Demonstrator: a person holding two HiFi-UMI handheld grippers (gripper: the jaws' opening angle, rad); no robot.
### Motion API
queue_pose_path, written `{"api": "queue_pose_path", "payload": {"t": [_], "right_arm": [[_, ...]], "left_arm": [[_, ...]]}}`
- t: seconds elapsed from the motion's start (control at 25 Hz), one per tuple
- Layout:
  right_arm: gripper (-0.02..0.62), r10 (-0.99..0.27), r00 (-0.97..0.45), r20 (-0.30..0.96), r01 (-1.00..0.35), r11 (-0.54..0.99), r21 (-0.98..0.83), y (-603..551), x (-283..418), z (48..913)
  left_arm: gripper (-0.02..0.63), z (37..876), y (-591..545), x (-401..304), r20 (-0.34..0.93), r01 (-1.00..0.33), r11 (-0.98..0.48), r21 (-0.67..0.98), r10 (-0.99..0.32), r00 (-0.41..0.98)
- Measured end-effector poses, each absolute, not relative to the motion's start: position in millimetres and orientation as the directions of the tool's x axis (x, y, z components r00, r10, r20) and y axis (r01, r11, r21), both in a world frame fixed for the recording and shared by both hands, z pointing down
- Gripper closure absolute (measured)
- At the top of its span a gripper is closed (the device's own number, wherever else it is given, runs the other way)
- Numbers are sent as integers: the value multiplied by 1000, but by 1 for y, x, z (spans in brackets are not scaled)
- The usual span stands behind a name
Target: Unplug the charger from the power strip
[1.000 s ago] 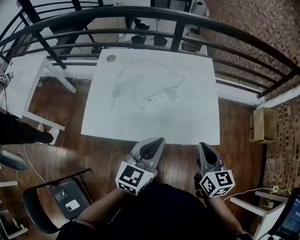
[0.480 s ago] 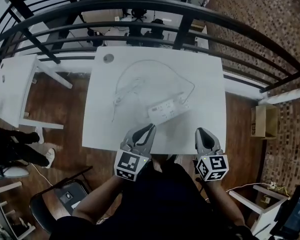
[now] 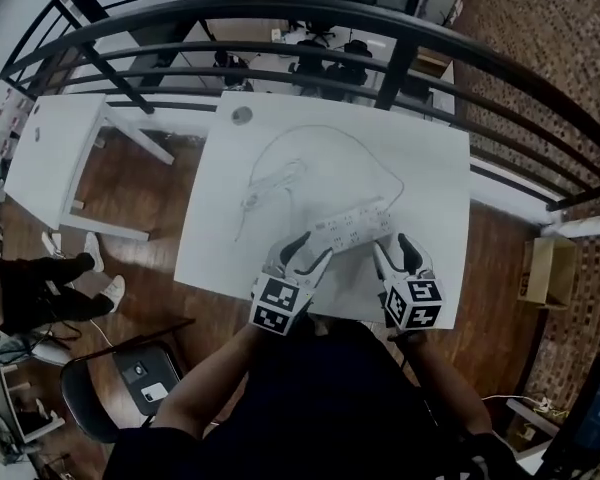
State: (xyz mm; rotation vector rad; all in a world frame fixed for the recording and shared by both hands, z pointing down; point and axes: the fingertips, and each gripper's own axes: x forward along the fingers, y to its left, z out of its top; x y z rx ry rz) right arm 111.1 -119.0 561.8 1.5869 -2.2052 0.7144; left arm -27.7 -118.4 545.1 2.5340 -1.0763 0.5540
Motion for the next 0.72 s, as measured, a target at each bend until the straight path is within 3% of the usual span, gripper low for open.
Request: {"api": "queue_pose_path", "payload": {"t": [0.12, 0.4, 0.72], "right_arm": [[327, -761, -326, 561, -945, 269, -185, -133, 103, 578], [328, -722, -262, 640, -958, 273, -84, -156, 90, 621], [353, -659, -216, 721, -961, 273, -39, -162, 90, 655]], "left_arm": [[375, 569, -123, -14, 509, -717, -689, 111, -580, 636], [367, 635, -138, 13, 622, -685, -726, 57, -511, 593], [367, 662, -148, 31, 642, -642, -766, 37, -474, 603]]}}
